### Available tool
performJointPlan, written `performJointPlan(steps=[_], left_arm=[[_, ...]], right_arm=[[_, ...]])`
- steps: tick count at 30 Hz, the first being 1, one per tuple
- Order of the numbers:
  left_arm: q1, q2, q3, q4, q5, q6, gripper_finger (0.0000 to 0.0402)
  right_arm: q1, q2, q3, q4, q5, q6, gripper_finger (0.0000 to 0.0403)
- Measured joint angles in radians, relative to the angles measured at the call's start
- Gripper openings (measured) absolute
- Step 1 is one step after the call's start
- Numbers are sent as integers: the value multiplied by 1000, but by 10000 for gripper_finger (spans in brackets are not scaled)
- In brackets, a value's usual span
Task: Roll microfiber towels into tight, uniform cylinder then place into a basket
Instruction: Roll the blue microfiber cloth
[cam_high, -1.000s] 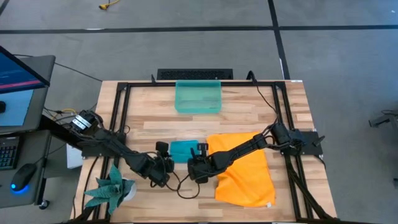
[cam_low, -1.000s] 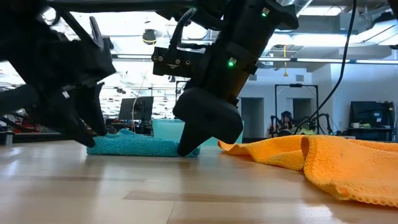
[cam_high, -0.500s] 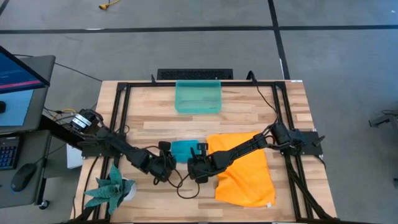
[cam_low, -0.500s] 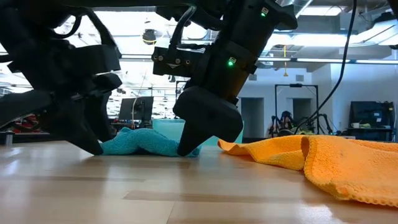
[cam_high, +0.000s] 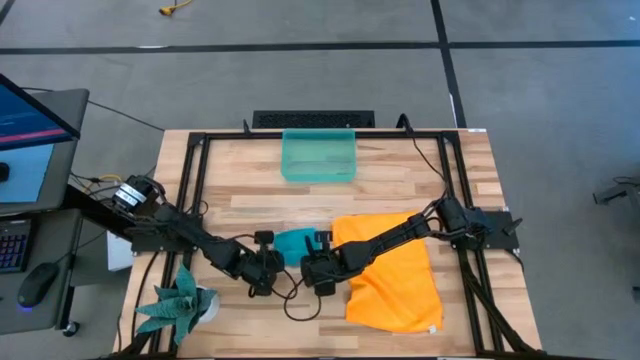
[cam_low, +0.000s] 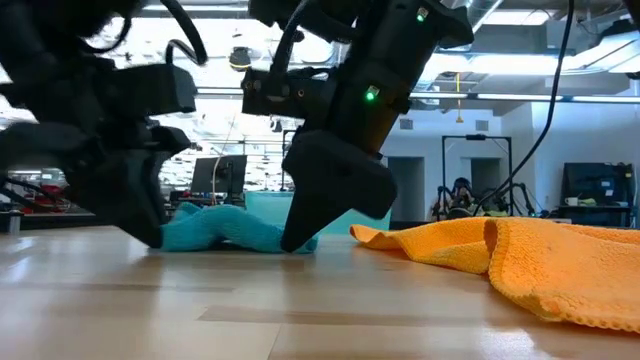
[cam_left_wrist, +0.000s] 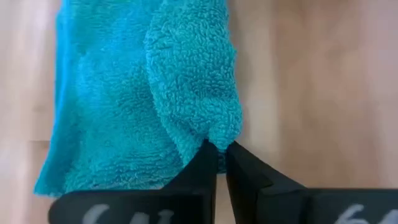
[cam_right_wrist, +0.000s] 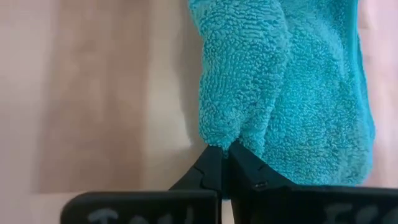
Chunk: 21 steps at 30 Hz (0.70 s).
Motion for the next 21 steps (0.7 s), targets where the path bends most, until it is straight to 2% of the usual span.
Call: performJointPlan(steps=[6, 10, 17, 21], left_arm=[[-35, 0, 26, -20, 122, -88, 19], [-46, 4, 89, -105, 197, -114, 19], [-47, 7, 211, -299, 279, -179, 20], [-47, 7, 292, -437, 279, -220, 20]], right_arm=[[1, -1, 29, -8, -154, 0, 25], [15, 4, 81, -25, -267, 1, 21], [45, 10, 135, -79, -288, 26, 29], [46, 10, 137, -75, -277, 26, 21]])
